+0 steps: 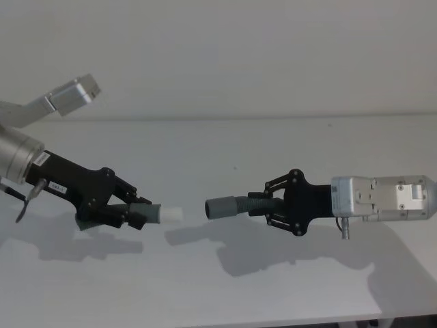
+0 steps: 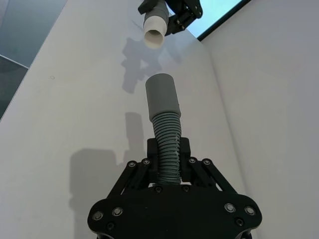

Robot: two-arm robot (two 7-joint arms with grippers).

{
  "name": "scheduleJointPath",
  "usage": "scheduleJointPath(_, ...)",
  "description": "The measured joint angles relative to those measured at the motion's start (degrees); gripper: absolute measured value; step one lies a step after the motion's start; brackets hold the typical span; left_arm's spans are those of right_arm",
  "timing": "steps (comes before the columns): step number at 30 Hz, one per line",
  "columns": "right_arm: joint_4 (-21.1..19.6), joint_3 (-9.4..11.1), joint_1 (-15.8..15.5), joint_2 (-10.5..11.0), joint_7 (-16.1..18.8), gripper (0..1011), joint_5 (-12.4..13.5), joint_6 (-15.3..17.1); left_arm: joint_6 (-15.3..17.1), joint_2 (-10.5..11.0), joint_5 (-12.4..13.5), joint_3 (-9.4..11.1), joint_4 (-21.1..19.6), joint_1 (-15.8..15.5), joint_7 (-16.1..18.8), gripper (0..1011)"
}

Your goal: Use both hands to pick up one end of the pipe from the table, align the ends, and insert them.

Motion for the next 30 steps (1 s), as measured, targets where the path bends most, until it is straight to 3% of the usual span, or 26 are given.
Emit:
scheduleJointPath(9, -0.9, -0.21, 0.09, 0.23, -0.96, 214, -0.72, 0.0, 0.0, 0.05, -0.04, 0.09, 0.06, -0.12, -0.29, 354)
scheduleJointPath(30, -7.65, -0.02, -3.21, 2.69, -5.29, 213, -1.62, 5.76, 0.0, 0.08, -0.03, 0.18, 0.06, -0.21, -0.5, 354)
